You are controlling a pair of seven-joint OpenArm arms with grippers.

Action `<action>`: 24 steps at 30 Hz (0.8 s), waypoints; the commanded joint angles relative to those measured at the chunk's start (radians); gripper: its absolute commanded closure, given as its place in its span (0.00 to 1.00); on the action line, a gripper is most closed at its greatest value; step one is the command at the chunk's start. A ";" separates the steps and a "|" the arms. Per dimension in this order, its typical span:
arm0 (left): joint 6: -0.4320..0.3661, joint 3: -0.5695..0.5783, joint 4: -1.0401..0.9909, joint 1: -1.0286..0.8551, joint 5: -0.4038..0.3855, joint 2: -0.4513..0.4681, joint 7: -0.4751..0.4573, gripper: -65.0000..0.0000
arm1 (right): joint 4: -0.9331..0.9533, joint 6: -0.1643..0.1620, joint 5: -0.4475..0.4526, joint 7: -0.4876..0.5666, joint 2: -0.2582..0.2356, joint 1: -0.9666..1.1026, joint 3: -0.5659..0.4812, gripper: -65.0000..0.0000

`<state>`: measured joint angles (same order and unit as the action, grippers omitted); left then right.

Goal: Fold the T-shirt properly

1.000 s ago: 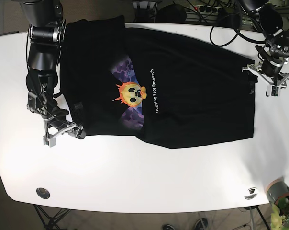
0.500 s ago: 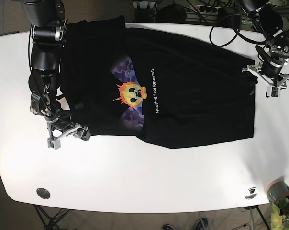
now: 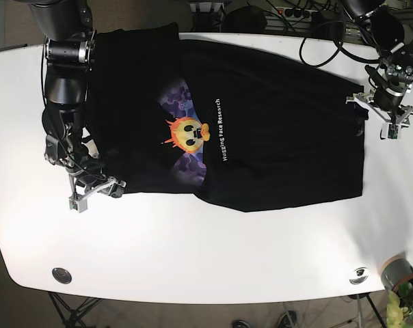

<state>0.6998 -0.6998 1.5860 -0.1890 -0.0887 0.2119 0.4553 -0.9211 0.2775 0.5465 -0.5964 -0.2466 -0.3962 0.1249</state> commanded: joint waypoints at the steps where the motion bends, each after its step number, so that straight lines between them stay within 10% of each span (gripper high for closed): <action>1: -0.002 -0.004 -0.009 0.032 -0.015 0.017 -0.025 0.39 | -0.014 0.010 0.011 0.017 -0.003 -0.030 0.003 0.62; 6: -0.002 -0.002 -0.085 0.121 0.060 0.017 -0.025 0.38 | -0.014 0.009 0.011 0.017 0.000 -0.033 0.003 0.66; 12: -0.002 -0.002 -0.194 0.267 0.143 0.017 -0.025 0.38 | -0.014 0.009 0.011 0.017 0.000 -0.036 0.003 0.95; 24: -0.191 0.167 -0.580 0.524 0.149 0.140 -0.030 0.23 | -0.019 0.012 0.011 0.017 -0.009 -0.033 0.003 0.96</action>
<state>0.5117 -0.5430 1.0077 0.3054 0.0711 0.3313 0.4511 -0.9203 0.2813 0.5468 -0.5995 -0.2432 -0.4000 0.1246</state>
